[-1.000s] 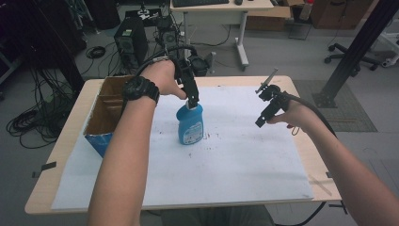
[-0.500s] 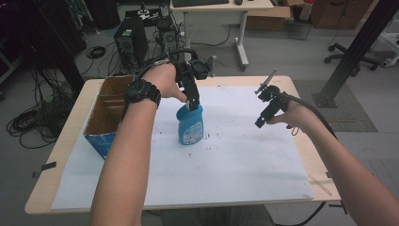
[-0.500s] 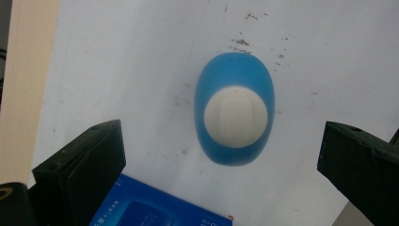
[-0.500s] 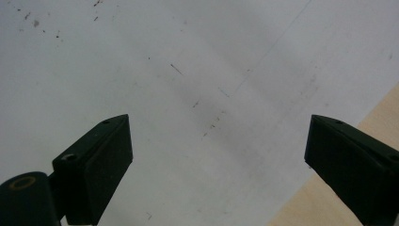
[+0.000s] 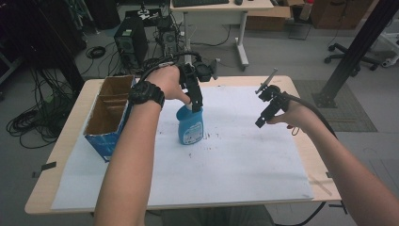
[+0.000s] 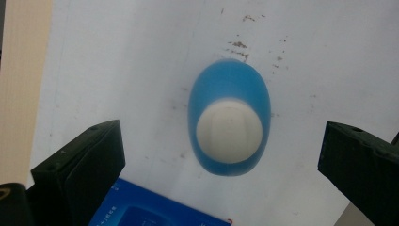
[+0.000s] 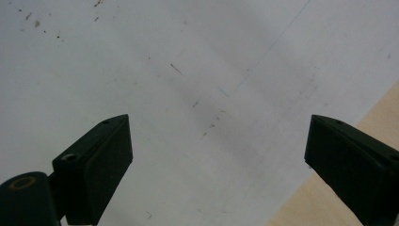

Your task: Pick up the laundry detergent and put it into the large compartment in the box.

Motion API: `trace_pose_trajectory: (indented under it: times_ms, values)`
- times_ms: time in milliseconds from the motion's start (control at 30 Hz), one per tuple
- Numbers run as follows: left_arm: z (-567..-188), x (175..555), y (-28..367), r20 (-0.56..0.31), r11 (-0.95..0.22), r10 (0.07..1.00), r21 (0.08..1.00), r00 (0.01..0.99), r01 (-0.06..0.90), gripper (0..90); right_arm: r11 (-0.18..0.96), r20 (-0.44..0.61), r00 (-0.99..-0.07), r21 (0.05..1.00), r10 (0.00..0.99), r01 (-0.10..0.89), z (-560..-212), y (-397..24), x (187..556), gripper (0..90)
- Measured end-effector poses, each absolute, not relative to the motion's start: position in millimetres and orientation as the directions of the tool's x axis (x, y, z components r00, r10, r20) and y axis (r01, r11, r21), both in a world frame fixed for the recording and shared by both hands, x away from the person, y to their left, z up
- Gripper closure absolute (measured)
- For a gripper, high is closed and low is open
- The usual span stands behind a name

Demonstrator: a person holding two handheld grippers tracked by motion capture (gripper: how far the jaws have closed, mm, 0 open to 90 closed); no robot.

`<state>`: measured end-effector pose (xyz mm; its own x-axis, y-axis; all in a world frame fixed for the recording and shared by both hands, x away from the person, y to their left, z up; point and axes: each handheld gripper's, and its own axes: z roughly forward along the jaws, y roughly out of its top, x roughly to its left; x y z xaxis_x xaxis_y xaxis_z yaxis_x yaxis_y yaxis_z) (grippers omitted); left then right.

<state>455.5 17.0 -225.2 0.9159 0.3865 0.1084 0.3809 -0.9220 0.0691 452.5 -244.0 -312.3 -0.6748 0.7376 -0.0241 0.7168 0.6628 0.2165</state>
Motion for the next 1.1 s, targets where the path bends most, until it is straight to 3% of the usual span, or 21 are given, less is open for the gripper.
trace_pose_trajectory:
  times_ms: [567, 1100]
  values:
    - [-234, 455, 19, 0.096, -0.917, 0.397, 0.078, 0.913, 0.391, 1.5, 0.66, -0.025, -0.672, 0.219, 0.74, 0.719, -312, -244, 452, 8.0]
    - [-274, 460, 17, 0.073, -0.916, 0.4, 0.055, 0.914, 0.397, 1.8, 0.672, -0.03, -0.682, 0.213, 0.73, 0.71, -317, -240, 453, 7.9]
